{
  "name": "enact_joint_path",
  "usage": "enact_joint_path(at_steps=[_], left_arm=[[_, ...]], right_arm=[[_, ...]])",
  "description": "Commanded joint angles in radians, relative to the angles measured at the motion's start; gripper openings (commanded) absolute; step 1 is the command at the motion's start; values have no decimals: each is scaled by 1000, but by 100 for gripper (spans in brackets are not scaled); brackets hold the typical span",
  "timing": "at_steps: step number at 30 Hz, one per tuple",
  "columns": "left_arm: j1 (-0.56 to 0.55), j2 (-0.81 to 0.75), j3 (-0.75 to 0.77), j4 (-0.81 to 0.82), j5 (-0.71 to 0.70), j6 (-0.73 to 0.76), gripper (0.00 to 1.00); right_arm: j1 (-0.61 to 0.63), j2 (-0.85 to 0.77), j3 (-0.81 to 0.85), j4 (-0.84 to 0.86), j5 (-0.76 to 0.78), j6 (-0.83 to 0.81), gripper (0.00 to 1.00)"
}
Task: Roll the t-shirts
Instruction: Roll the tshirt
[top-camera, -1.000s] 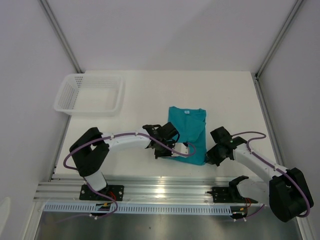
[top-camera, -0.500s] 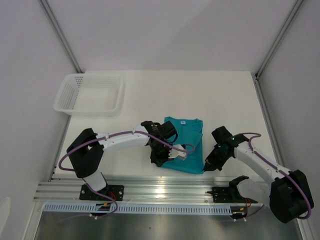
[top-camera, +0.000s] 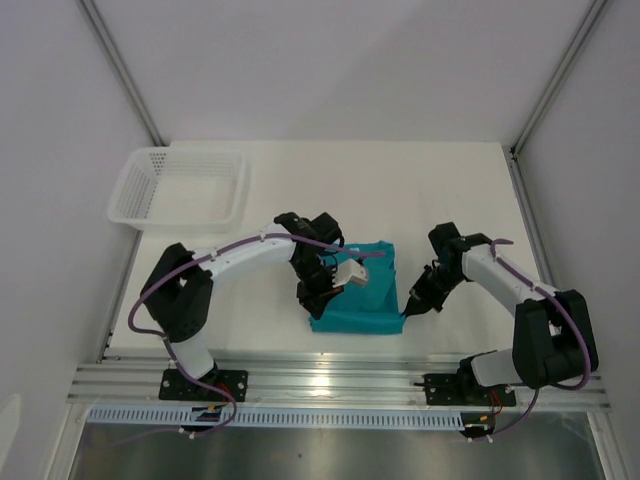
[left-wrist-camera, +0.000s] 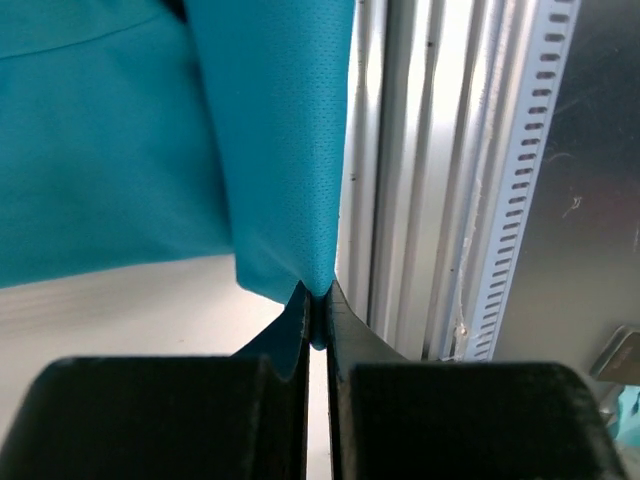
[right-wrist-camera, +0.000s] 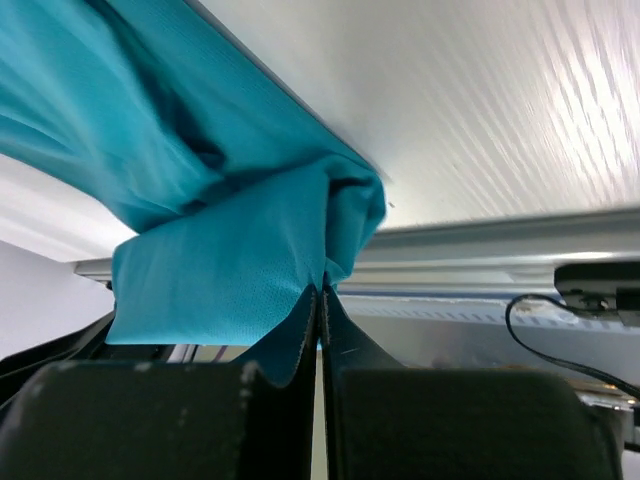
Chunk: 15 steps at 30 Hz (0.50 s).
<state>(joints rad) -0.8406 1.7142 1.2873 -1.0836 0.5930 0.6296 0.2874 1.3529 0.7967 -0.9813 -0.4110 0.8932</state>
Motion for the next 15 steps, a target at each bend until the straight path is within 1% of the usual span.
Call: enact_joint_path(at_steps=[1,5,6,10,11,12,14,15], left_arm=[[41,53,66,-30,62,25,1],[58,81,66,-4,73,16,1],[83,103,63,8,85,-4,1],[113,127,69,34,85,-22,1],[121,134,69,42,87,-30,1],[127,140,72,47,88,-36,1],[146,160,75,66,88,-54,1],[155,168,75,73,85,-63,1]], right_arm=[[-22,70,79,29,-23,-85,0],[-25,141,116,64,-35,-102,0],[-25,182,130,99,-54,-99,0],[-28,209,156,116,-57,-97,2],[-28,212,160,119,-49,-91,3],[-27,215,164,127,-46,-88,7],[-30,213,173,135,-40,-83,10],[-30,213,174,142,-40,-80,14]])
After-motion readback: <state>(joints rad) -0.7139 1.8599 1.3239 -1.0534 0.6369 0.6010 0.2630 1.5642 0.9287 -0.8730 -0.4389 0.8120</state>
